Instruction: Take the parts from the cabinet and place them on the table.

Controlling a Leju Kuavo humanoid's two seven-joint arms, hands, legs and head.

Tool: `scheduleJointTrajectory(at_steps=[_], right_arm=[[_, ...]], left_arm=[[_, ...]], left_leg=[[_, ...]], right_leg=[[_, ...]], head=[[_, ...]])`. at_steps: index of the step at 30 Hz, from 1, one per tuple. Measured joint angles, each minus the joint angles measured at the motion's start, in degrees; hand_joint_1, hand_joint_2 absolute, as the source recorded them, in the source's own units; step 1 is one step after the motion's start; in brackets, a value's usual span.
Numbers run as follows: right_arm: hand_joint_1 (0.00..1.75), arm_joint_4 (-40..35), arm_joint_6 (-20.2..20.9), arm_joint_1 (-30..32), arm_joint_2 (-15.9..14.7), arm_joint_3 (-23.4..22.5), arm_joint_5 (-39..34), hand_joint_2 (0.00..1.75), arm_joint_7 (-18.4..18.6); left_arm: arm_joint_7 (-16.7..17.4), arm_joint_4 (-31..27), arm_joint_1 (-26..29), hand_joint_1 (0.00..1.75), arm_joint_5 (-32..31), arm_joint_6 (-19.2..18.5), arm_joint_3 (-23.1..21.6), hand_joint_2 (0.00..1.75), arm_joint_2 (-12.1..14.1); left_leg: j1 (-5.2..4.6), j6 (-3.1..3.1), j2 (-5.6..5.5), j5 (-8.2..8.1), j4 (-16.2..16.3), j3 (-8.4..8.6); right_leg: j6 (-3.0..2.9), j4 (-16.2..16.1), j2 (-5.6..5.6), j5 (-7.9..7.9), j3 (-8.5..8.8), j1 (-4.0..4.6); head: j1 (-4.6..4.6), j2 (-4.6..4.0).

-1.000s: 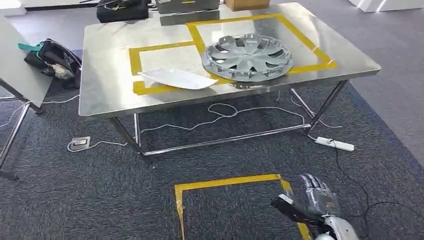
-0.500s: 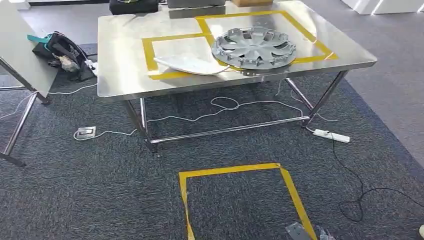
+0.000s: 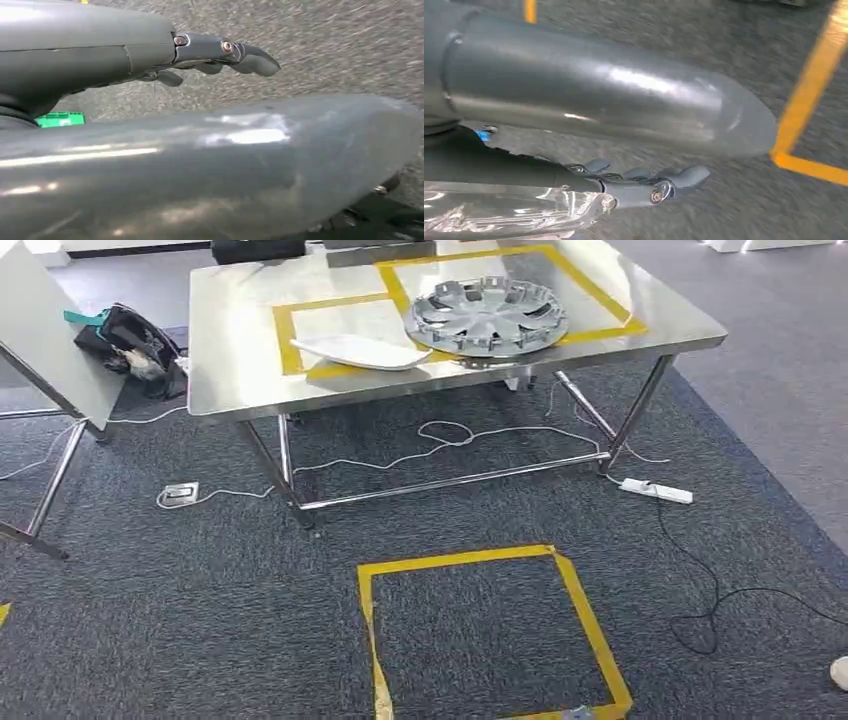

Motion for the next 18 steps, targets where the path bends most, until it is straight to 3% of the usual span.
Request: scheduleJointTrajectory(at_steps=[2, 4, 5, 6, 7, 9, 11, 18], right_arm=[[0.00, 0.18, 0.64, -0.02, 0.11, 0.00, 0.29, 0.00, 1.08], [0.00, 0.44, 1.34, -0.05, 0.13, 0.00, 0.88, 0.00, 2.48], [0.00, 0.48, 1.75, -0.04, 0.13, 0.00, 1.11, 0.00, 3.28], [0.00, 0.53, 1.99, 0.03, 0.13, 0.00, 1.22, 0.00, 3.88], [0.00, 0.66, 2.10, 0.11, 0.13, 0.00, 1.44, 0.00, 4.23], [0.00, 0.83, 2.56, 0.17, 0.26, 0.00, 1.95, 0.00, 5.17], [0.00, 0.88, 2.56, 0.25, 0.33, 0.00, 2.45, 0.00, 6.06], [0.00, 0.96, 2.62, 0.45, 0.52, 0.59, 4.63, 0.00, 8.73]], left_arm=[[0.00, 0.00, -0.14, 0.00, -0.02, 0.04, 0.00, 0.00, 0.00], [0.00, 0.00, -0.39, 0.00, -0.07, 0.11, 0.00, 0.00, -0.02], [0.00, 0.00, -0.40, 0.00, -0.09, 0.13, 0.00, 0.00, -0.15], [0.04, 0.02, -0.17, 0.00, -0.07, 0.15, 0.00, 0.00, -0.17], [0.11, 0.00, 0.06, 0.00, -0.04, 0.18, 0.00, 0.00, -0.13], [0.15, 0.00, 0.04, 0.00, 0.04, 0.31, 0.00, 0.00, 0.00], [0.17, 0.02, -0.11, 0.00, 0.07, 0.35, 0.00, 0.00, -0.02], [0.63, 0.00, -0.05, 0.00, 0.26, 0.44, 0.00, 0.00, -0.02]], left_leg=[[-0.26, 0.55, 0.00, -0.44, -9.07, 6.10], [-0.16, 0.98, -0.01, -1.41, -11.04, 6.08], [-0.13, 0.71, -0.01, -1.37, -11.01, 5.89], [-0.25, 0.86, -0.01, -1.35, -11.00, 5.91], [-0.39, 1.15, 0.01, -1.22, -11.00, 5.88], [-0.67, 1.67, 0.04, -0.87, -10.98, 5.60], [-0.91, 2.05, 0.05, -0.58, -10.77, 5.18], [-1.37, 2.97, 0.04, -0.03, -9.96, 3.93]], right_leg=[[0.46, 0.36, 0.00, 0.45, -0.42, 0.39], [1.05, 0.65, -0.11, 1.03, -1.16, 0.46], [-0.68, 0.77, 0.00, 0.60, -1.38, 0.61], [-1.98, 0.74, -0.14, 0.99, -1.38, 0.61], [-1.76, 0.52, -0.07, 1.25, -1.33, 0.57], [0.19, -0.10, -0.06, 2.32, -1.28, 0.20], [1.05, -0.51, -0.06, 2.90, -1.39, -0.05], [2.46, -0.63, -0.07, 3.88, -2.09, -0.61]], head=[[-0.04, 0.00], [0.00, 0.00], [0.26, 0.00], [0.24, 0.00], [0.26, 0.00], [0.24, 0.00], [0.24, 0.00], [0.20, 0.00]])
